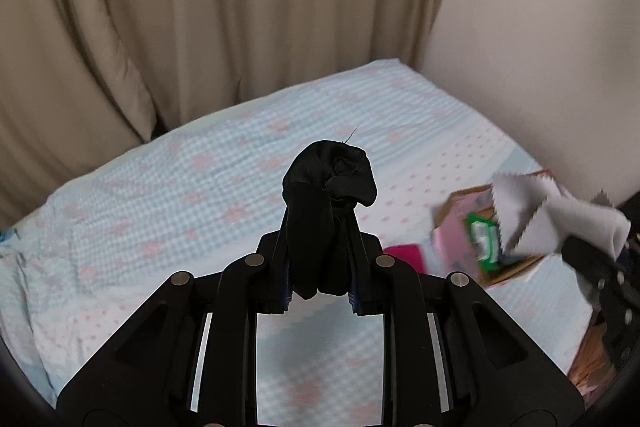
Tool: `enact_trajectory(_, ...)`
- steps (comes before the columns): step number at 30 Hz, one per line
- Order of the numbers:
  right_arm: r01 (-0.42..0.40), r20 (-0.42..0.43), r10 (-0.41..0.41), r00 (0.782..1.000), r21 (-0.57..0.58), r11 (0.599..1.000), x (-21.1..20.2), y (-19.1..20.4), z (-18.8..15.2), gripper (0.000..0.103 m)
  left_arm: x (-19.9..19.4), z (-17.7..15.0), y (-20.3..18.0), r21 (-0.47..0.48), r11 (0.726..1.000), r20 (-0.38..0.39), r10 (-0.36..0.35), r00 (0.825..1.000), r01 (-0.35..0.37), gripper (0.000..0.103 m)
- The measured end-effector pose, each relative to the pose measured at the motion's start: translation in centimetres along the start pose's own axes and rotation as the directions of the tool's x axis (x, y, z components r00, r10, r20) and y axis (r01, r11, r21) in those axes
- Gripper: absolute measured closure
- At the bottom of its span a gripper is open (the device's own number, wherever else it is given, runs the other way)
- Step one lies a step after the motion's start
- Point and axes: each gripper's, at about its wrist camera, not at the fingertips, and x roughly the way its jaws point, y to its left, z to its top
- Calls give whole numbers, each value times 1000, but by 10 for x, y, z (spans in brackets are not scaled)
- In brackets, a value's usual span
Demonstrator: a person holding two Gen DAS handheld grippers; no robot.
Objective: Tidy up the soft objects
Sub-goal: 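Lift the scrunchie and grey cloth and carry both over the cardboard box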
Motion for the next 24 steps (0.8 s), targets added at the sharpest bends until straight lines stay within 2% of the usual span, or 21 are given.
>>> enact_trajectory(5,24,19,-24,1000,21,1000,-32,-63,24,91,-20,12,-56,-8,1000,-3,-14,1000,14,85)
enact_trajectory(9,47,4,-48,999,20,999,-43,-119,32,91,-17,18,-110,-25,999,-18,-34,999,34,85)
enact_trajectory(17,91,-89,-90,992,4,996,-26,-233,26,91,29,16,-217,-36,995,-85,-91,992,88,85)
enact_trajectory(24,101,-203,-90,975,45,994,14,-314,6,91,93,5,-280,-40,992,-181,-124,976,119,85)
